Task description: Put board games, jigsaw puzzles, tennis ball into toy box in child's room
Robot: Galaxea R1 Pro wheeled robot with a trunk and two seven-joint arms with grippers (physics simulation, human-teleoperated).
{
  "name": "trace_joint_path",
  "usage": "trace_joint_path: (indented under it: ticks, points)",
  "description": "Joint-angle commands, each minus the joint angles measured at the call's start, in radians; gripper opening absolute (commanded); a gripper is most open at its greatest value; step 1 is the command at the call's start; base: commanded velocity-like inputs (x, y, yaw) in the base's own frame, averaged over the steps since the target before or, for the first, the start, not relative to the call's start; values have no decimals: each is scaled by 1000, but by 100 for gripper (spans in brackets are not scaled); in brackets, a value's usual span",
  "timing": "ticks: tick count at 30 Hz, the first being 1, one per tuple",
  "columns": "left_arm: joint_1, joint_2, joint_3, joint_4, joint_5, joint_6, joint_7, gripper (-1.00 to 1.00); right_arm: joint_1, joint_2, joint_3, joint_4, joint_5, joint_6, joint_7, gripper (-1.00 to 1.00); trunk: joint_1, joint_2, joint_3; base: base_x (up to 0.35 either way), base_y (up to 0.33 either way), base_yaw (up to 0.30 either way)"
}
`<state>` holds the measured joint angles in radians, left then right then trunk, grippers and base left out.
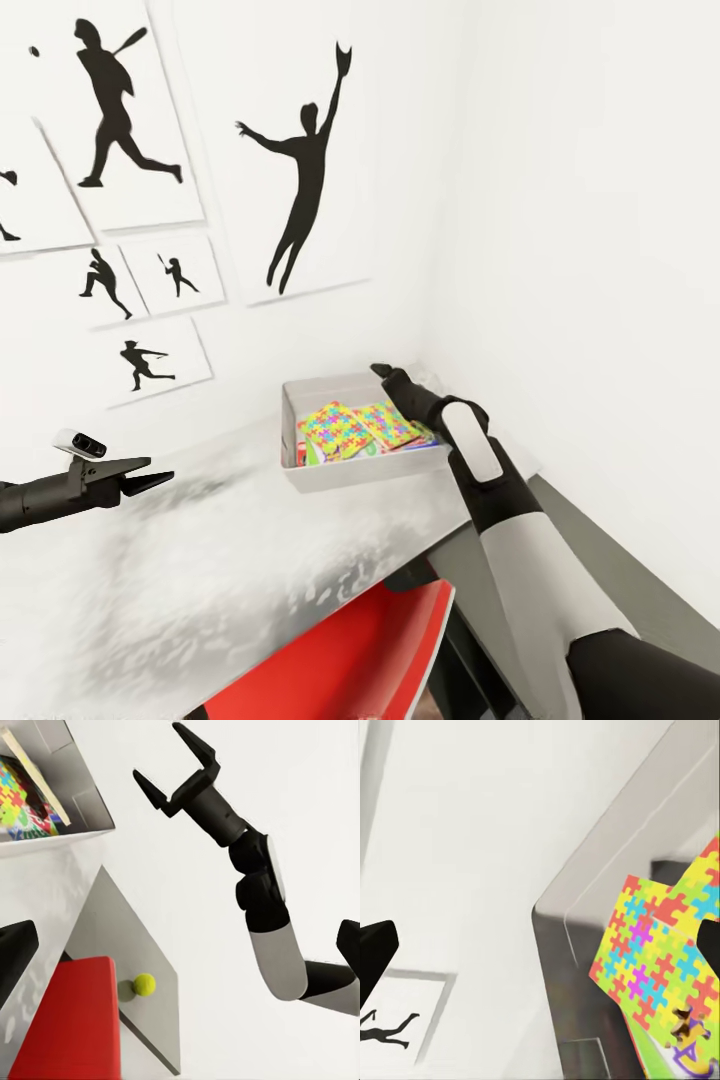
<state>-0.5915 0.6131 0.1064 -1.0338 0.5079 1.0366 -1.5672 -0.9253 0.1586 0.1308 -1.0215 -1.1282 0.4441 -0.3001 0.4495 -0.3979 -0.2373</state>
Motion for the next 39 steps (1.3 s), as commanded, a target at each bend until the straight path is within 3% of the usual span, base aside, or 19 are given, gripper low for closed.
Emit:
trace_joint_path:
  ticks: [1, 10, 25, 31, 34, 39]
  points:
    - [-1, 0, -1, 0, 0, 11, -4, 100, 6, -1, 2, -7, -9, 1, -5, 100, 0, -2, 0, -70, 23, 0]
    - [-1, 0, -1, 0, 0, 11, -4, 100, 76, -25, 2, -35, -3, 2, 105, 100, 0, -2, 14, -131, 39, 0]
    - [-1, -1, -2, 0, 0, 11, -4, 100, 360, -156, -3, -289, 0, 0, 291, 100, 0, -2, 38, -98, 32, 0]
    - [-1, -1, -2, 0, 0, 11, -4, 100, 498, -219, -8, -339, -1, -9, 463, 100, 0, -2, 48, -104, 19, 0]
    - [-1, -2, -2, 0, 0, 11, -4, 100, 544, -232, -21, -344, -1, -10, 527, 100, 0, -2, 53, -22, 4, 0]
    - [-1, -1, 5, 0, 2, 11, -4, 100, 635, -241, -85, -347, 1, -11, 661, 100, 0, -2, 61, -5, 1, 0]
